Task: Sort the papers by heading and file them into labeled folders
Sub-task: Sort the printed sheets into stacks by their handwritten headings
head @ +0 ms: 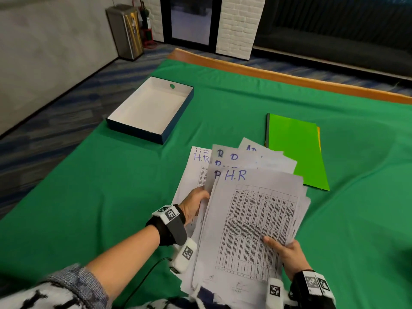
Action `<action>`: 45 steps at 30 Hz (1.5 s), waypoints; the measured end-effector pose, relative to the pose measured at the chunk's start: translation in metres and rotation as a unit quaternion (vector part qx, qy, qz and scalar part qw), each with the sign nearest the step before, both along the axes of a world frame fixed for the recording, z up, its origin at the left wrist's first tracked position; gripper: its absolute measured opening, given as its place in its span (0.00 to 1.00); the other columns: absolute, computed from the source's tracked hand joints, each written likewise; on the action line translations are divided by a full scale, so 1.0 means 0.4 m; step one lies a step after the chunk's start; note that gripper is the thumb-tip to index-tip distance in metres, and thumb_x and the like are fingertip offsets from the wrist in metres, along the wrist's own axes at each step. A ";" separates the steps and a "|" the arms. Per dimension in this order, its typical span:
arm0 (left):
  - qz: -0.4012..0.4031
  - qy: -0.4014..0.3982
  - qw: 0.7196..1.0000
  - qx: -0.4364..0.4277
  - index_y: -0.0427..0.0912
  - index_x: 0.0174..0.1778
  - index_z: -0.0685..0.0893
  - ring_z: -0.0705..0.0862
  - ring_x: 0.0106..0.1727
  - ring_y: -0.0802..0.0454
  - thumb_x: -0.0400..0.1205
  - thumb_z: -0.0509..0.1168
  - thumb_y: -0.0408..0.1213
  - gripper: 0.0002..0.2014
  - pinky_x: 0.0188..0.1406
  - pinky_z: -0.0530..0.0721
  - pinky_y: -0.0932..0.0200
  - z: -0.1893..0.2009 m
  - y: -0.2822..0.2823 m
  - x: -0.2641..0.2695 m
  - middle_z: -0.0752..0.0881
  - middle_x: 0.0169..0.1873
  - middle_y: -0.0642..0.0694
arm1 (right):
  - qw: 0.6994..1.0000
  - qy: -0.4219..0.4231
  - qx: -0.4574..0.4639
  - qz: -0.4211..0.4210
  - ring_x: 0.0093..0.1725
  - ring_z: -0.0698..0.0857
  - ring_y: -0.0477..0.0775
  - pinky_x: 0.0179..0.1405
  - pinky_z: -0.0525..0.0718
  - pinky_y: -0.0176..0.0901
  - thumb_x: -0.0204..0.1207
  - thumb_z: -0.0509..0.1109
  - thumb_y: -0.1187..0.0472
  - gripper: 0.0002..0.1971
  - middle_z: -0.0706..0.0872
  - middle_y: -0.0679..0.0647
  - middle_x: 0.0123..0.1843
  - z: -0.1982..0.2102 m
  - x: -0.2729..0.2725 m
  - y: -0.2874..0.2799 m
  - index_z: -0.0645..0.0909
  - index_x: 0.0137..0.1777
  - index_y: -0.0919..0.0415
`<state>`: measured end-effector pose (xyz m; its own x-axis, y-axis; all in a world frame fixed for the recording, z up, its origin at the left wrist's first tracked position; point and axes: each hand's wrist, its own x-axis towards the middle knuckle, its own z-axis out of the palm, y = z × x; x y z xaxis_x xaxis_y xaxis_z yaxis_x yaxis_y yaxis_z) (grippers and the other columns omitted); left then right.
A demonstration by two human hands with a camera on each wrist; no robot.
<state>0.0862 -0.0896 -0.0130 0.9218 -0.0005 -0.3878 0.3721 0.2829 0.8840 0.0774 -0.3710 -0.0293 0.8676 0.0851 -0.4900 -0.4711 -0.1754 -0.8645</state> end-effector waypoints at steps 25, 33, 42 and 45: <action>-0.017 0.149 0.816 0.558 0.33 0.70 0.68 0.72 0.69 0.39 0.58 0.82 0.52 0.49 0.68 0.73 0.49 -0.135 0.131 0.094 0.72 0.67 0.36 | 0.999 -0.008 0.025 -0.048 0.45 0.89 0.64 0.41 0.86 0.51 0.65 0.76 0.67 0.15 0.90 0.64 0.44 -0.033 0.009 -0.033 0.83 0.49 0.76; 0.008 0.112 0.837 0.535 0.32 0.80 0.51 0.60 0.78 0.39 0.73 0.74 0.40 0.47 0.76 0.59 0.54 -0.134 0.075 0.079 0.61 0.77 0.32 | 0.998 0.003 0.029 -0.047 0.41 0.91 0.59 0.43 0.85 0.50 0.65 0.76 0.65 0.15 0.91 0.62 0.42 -0.041 0.006 -0.027 0.83 0.49 0.74; 0.083 0.023 0.881 0.466 0.36 0.67 0.80 0.86 0.53 0.42 0.70 0.73 0.23 0.27 0.54 0.77 0.65 -0.089 0.135 0.030 0.88 0.53 0.36 | 0.997 0.019 0.032 -0.067 0.39 0.91 0.54 0.28 0.86 0.39 0.69 0.75 0.68 0.13 0.91 0.60 0.43 -0.049 0.008 -0.026 0.82 0.53 0.73; 0.102 0.048 0.883 0.455 0.31 0.65 0.80 0.86 0.53 0.39 0.74 0.70 0.24 0.21 0.56 0.80 0.59 -0.079 0.139 0.022 0.87 0.52 0.31 | 0.997 0.025 0.023 -0.066 0.38 0.91 0.55 0.27 0.86 0.39 0.68 0.76 0.67 0.15 0.92 0.59 0.39 -0.052 0.010 -0.027 0.82 0.53 0.74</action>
